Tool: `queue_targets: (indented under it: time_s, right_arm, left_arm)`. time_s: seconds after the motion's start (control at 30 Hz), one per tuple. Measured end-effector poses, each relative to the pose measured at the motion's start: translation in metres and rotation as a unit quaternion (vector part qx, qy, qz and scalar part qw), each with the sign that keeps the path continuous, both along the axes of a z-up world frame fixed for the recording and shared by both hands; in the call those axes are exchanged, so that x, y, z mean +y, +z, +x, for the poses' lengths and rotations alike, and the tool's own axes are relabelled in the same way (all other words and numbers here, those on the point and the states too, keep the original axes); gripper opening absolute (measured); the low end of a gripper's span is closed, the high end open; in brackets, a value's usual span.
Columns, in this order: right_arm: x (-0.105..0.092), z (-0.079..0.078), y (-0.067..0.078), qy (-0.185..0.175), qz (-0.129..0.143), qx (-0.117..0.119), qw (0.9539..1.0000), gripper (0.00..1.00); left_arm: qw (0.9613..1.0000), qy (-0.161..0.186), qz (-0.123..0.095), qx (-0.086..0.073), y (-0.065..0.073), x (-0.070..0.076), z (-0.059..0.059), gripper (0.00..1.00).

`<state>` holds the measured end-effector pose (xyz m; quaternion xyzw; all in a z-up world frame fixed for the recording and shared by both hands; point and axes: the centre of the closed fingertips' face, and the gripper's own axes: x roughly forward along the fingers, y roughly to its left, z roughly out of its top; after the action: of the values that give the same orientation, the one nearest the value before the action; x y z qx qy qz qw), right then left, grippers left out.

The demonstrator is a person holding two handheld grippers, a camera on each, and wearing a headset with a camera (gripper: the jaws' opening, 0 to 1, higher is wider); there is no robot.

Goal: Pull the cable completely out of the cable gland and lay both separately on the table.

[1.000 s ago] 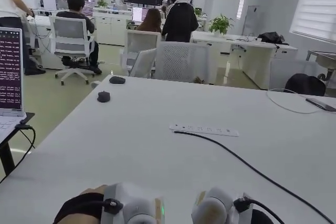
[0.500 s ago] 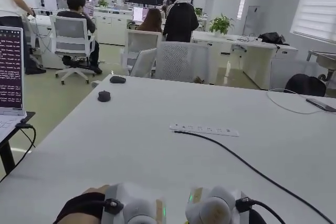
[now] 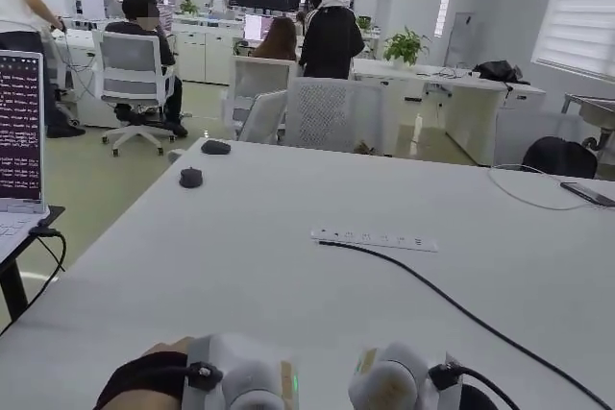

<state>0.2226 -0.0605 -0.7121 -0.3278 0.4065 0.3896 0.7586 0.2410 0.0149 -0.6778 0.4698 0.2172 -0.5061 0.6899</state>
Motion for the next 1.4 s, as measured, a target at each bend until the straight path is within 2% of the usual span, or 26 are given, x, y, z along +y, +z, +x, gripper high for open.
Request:
queue_targets:
  time_s: [0.1, 0.17, 0.23, 0.37, 0.47, 0.6, 0.63, 0.77, 0.87, 1.1, 1.17, 1.27, 1.33, 1.4]
  right_arm:
    - [0.002, 0.0, 0.002, 0.003, 0.001, -0.003, 1.0, 0.08]
    - [0.014, 0.0, 0.005, 0.013, 0.025, -0.005, 0.9996, 0.16]
    - [0.026, -0.003, 0.009, 0.03, 0.046, -0.008, 0.9984, 0.2]
    - [0.039, -0.005, 0.015, 0.06, 0.062, -0.021, 0.996, 0.22]
    - [0.045, -0.006, 0.02, 0.07, 0.074, -0.027, 0.9944, 0.19]
    - [0.043, -0.004, 0.021, 0.071, 0.072, -0.032, 0.9943, 0.04]
    - [0.042, -0.002, 0.021, 0.065, 0.076, -0.032, 0.9945, 0.03]
    - [0.041, -0.002, 0.021, 0.063, 0.073, -0.034, 0.9947, 0.03]
    - [0.031, 0.0, 0.015, 0.054, 0.046, -0.031, 0.997, 0.03]
    - [0.008, 0.005, 0.006, 0.005, 0.017, -0.017, 0.9997, 0.03]
    - [0.004, 0.004, 0.004, 0.001, 0.008, -0.012, 0.9999, 0.03]
    - [0.006, 0.002, 0.004, 0.007, 0.008, -0.009, 0.9999, 0.04]
    - [0.008, 0.003, 0.006, 0.012, 0.01, -0.016, 0.9998, 0.1]
    - [0.019, 0.005, 0.012, 0.015, 0.038, -0.024, 0.9989, 0.16]
  left_arm:
    - [1.0, 0.0, 0.003, 0.0, 0.0, 0.0, 0.0, 0.14]
    - [1.0, -0.001, 0.004, 0.001, -0.002, 0.001, 0.0, 0.14]
    - [1.0, -0.002, 0.005, 0.001, -0.002, 0.001, -0.001, 0.14]
    - [0.9999, -0.011, 0.002, 0.003, -0.002, -0.003, -0.005, 0.14]
    - [0.9996, -0.027, -0.001, 0.003, -0.001, -0.008, -0.01, 0.14]
    - [0.9996, -0.028, -0.003, 0.004, 0.0, -0.008, -0.009, 0.14]
    - [0.9996, -0.029, -0.005, 0.004, 0.0, -0.009, -0.009, 0.14]
    - [0.9996, -0.025, -0.007, 0.005, 0.0, -0.009, -0.008, 0.14]
    - [0.9998, -0.019, -0.001, 0.003, -0.001, -0.004, -0.005, 0.14]
    - [0.9999, -0.01, -0.003, 0.0, 0.001, -0.003, -0.002, 0.14]
    - [1.0, -0.007, -0.003, 0.0, 0.001, -0.002, -0.002, 0.14]
    - [1.0, -0.007, -0.002, -0.002, 0.001, -0.002, -0.001, 0.14]
    - [1.0, -0.006, -0.003, -0.002, 0.001, -0.002, -0.001, 0.14]
    - [1.0, -0.006, -0.003, -0.002, 0.002, -0.002, -0.001, 0.14]
